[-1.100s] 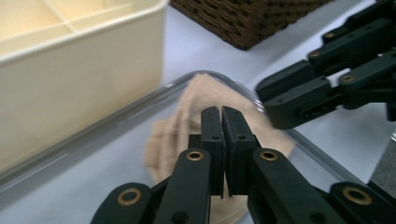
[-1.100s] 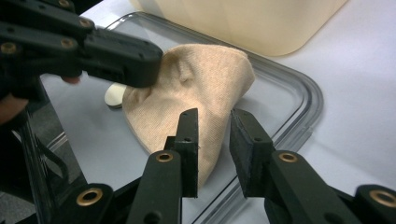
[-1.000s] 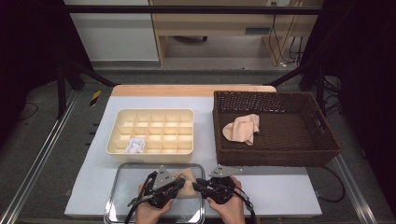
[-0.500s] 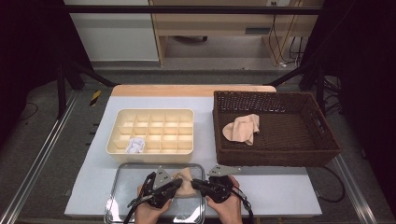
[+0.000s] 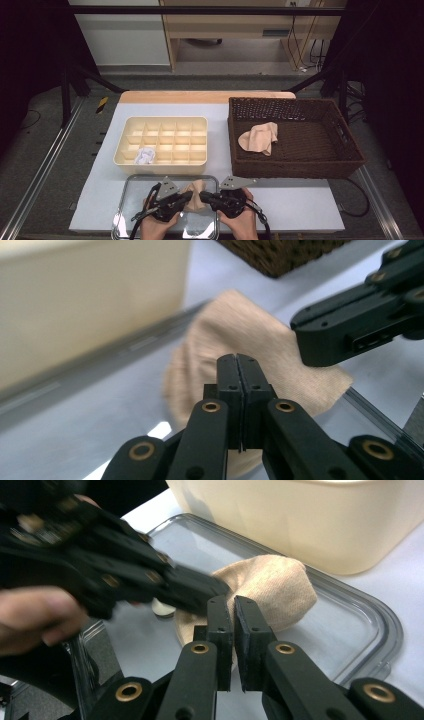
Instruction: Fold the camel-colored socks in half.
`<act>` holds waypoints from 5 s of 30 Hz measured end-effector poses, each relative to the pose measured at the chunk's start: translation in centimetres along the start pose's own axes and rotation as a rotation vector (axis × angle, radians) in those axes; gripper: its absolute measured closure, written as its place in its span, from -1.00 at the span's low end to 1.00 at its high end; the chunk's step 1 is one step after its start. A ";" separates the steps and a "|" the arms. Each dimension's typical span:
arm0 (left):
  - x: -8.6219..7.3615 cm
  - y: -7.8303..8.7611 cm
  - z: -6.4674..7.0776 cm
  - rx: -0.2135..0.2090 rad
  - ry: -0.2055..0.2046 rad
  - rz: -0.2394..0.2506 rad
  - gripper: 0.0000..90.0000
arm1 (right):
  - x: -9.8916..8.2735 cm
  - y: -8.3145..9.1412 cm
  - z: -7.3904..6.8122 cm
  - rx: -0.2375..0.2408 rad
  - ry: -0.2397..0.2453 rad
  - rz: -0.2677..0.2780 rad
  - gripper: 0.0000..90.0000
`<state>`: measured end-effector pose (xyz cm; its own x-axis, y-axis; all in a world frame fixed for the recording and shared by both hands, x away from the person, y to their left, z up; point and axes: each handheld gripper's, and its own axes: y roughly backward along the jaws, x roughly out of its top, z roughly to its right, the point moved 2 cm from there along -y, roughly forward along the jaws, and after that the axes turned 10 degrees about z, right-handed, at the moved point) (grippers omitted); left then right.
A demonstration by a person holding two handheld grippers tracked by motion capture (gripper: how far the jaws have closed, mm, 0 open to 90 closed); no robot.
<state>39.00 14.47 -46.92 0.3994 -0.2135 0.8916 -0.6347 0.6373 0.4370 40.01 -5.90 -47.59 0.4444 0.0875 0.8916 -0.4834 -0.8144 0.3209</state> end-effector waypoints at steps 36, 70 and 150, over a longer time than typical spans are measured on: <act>-0.5 2.7 -3.9 0.057 0.021 0.025 0.97 | -1.2 -5.0 -2.7 0.069 0.105 -0.023 0.91; -0.8 0.9 -3.0 0.010 0.022 -0.041 0.32 | -0.6 -1.8 -0.6 -0.033 0.109 -0.057 0.80; 0.6 2.0 -0.9 -0.100 0.074 0.010 0.57 | -1.1 -1.0 0.1 -0.046 0.037 -0.093 0.90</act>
<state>38.59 16.23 -45.60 0.4437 -0.1536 0.8829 -0.5714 0.7105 0.4107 40.06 -5.20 -48.94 0.4608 0.1833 0.8684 -0.4762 -0.7746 0.4162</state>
